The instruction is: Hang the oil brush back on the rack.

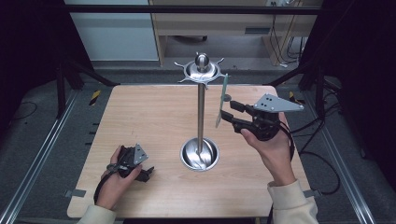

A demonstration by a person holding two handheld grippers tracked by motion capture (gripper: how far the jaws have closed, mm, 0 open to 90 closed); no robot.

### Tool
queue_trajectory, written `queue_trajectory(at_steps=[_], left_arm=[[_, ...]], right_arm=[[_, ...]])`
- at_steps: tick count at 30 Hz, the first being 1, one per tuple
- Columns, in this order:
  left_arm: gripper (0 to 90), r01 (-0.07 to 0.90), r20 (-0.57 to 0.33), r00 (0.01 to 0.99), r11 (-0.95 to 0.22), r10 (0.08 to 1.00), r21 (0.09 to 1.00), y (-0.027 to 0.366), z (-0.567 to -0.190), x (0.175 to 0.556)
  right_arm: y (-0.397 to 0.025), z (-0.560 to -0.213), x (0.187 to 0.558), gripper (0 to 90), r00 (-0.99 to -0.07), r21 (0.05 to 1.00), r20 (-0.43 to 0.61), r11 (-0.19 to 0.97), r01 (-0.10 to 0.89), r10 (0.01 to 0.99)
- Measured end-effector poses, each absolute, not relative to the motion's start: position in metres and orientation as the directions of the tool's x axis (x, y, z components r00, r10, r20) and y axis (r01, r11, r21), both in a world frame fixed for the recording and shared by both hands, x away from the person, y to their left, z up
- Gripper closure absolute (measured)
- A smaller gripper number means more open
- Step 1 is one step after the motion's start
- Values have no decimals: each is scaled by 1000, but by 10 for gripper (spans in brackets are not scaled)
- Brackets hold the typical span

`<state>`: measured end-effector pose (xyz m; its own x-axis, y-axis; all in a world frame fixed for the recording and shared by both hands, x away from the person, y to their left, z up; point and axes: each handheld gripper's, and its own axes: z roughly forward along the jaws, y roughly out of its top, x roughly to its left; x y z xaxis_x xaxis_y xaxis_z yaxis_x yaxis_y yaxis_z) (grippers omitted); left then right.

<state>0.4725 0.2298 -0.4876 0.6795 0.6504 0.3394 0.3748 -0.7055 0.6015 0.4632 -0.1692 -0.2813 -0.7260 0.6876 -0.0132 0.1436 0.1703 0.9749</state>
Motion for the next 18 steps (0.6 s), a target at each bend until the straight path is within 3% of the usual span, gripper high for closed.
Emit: queue_trajectory(at_steps=[6,18], left_arm=[[31,374,342,681,-709,647,598,230,-488,473],[31,374,340,679,-706,650,601,230,-488,473]], right_arm=[[-173,-281,460,277,-679,969,-49,199,145,732],[-180,-284,459,98,-607,951,-93,251,181,789]])
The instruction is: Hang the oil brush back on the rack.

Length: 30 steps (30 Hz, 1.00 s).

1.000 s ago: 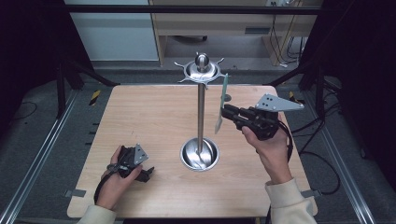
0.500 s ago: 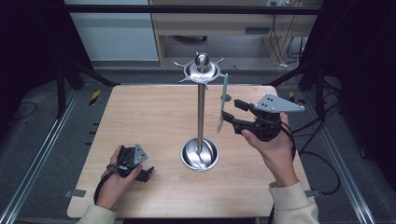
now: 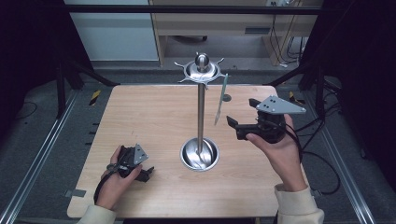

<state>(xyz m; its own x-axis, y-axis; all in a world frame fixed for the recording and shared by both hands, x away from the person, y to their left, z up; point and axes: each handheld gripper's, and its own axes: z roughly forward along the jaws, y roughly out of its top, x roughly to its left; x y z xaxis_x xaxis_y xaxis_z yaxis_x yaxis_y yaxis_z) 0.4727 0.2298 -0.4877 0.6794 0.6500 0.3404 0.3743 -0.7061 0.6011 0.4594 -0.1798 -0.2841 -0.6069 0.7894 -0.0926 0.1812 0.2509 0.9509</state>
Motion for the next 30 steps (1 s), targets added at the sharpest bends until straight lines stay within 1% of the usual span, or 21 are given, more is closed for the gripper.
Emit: queue_trajectory(at_steps=[4,14,30], left_arm=[[31,373,343,679,-708,649,600,230,-488,473],[31,365,346,680,-707,647,605,230,-487,473],[31,373,338,678,-702,653,607,230,-486,473]], right_arm=[[-186,-288,460,78,-592,948,-92,253,195,801],[-207,-305,460,72,-536,937,-69,240,255,841],[-231,-348,482,73,-438,903,-51,229,364,898]])
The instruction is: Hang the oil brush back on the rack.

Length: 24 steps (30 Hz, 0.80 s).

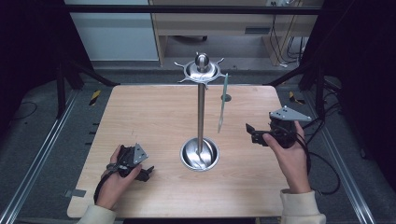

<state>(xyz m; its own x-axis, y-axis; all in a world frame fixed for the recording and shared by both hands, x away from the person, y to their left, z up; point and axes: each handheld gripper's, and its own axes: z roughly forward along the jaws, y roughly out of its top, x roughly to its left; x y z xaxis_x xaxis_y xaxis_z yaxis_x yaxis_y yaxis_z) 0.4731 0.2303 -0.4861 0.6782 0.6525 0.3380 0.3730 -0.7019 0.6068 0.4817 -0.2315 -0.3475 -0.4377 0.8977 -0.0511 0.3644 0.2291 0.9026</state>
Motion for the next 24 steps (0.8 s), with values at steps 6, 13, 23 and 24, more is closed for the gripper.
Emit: queue_trajectory(at_steps=[6,13,23,24], left_arm=[[31,371,340,674,-699,656,611,231,-485,473],[31,367,345,674,-702,653,610,231,-485,473],[31,368,344,675,-702,652,609,231,-485,473],[31,368,344,675,-702,653,610,231,-485,473]], right_arm=[[-242,-368,491,88,-404,887,-28,209,412,914],[-251,-386,496,105,-390,869,-14,204,450,921],[-255,-409,502,108,-408,842,16,208,498,913],[-255,-410,502,109,-409,839,19,208,503,912]])
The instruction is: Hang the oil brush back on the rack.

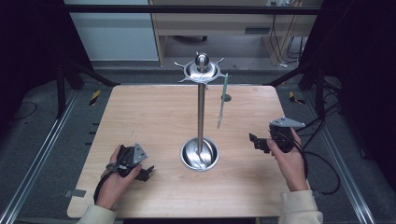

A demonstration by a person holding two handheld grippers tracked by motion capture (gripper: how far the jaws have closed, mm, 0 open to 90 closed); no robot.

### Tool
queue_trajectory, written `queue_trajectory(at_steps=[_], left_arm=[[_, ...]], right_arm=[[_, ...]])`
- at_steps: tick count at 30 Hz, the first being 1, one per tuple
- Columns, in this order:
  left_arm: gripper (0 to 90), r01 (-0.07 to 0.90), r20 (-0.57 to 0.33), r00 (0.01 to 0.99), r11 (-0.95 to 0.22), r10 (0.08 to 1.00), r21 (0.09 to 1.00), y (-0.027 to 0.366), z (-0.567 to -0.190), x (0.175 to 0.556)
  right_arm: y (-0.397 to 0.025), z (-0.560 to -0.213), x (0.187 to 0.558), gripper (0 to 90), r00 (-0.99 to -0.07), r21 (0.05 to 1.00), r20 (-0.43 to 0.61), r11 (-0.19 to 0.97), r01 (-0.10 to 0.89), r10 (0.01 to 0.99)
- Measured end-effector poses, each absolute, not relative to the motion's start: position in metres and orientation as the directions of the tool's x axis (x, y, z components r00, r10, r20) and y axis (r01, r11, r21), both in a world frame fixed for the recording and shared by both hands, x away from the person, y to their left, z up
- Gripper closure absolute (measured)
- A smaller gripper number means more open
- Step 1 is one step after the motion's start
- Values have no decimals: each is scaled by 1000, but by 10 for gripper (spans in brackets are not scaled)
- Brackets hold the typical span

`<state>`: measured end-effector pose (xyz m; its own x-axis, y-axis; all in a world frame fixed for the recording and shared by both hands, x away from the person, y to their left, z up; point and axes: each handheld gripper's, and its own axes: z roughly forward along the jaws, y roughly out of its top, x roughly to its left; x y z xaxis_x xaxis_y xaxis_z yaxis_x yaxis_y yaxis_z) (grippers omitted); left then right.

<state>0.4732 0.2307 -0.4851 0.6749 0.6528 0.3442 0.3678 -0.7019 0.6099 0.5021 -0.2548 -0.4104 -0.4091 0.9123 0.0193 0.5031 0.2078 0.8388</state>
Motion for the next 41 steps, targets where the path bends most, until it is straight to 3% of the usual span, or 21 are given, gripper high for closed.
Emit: queue_trajectory(at_steps=[33,41], left_arm=[[31,364,346,676,-703,651,611,230,-485,473],[31,365,346,677,-705,649,607,229,-485,473]], right_arm=[[-236,-482,517,120,-453,742,-9,310,595,891],[-230,-486,515,118,-466,727,-19,333,601,885]])
